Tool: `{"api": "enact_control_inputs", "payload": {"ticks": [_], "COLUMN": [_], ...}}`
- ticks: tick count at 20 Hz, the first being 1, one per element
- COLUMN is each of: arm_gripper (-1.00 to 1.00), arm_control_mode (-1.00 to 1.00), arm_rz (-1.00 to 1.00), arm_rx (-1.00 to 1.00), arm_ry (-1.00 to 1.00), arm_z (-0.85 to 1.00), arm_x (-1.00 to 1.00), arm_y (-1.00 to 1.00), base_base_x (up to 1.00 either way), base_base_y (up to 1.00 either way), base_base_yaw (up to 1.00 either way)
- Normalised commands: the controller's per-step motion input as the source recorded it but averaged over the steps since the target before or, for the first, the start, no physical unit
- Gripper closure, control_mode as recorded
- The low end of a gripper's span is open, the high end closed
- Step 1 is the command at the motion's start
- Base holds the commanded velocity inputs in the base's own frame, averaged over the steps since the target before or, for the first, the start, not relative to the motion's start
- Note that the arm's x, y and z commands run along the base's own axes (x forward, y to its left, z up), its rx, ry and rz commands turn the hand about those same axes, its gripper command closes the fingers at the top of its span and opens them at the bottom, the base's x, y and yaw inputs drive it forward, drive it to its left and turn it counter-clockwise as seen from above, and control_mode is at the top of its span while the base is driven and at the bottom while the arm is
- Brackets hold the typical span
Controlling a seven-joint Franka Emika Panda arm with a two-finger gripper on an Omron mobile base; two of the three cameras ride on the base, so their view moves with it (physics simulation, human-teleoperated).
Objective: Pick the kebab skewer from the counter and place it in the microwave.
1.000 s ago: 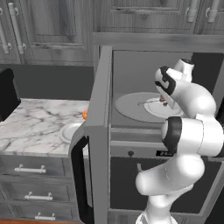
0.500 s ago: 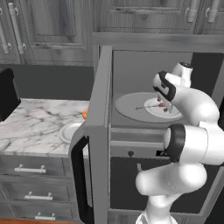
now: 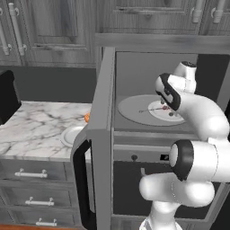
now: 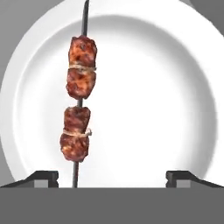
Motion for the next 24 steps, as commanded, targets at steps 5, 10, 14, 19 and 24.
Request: {"api": "enact_control_inputs", "payload": {"ticks": [5,10,14,19,24], "arm_gripper": [-1.00,-1.00,-1.00,-1.00,-1.00], "arm_control_mode": [-1.00,-1.00,-1.00,-1.00,-1.00], "arm_rz": [0.04,0.07,0.09,0.36,0.54], "arm_rx": [-0.07,-0.01,0.00,-0.10,-0.23], "arm_ry": [-0.06,-0.10,-0.14,-0.16,-0.05], "arm_z": [0.28,0.29,0.24,0.34,0.42], "arm_x": [-0.86,-0.99,-1.00,-1.00,-1.00], "arm_y": [0.06,0.00,0.00,0.00,0.03], "base_base_x": [0.00,0.00,0.00,0.00,0.00], "base_base_y": [0.00,0.00,0.00,0.00,0.00], "base_base_yaw": [0.00,0.00,0.00,0.00,0.00]}}
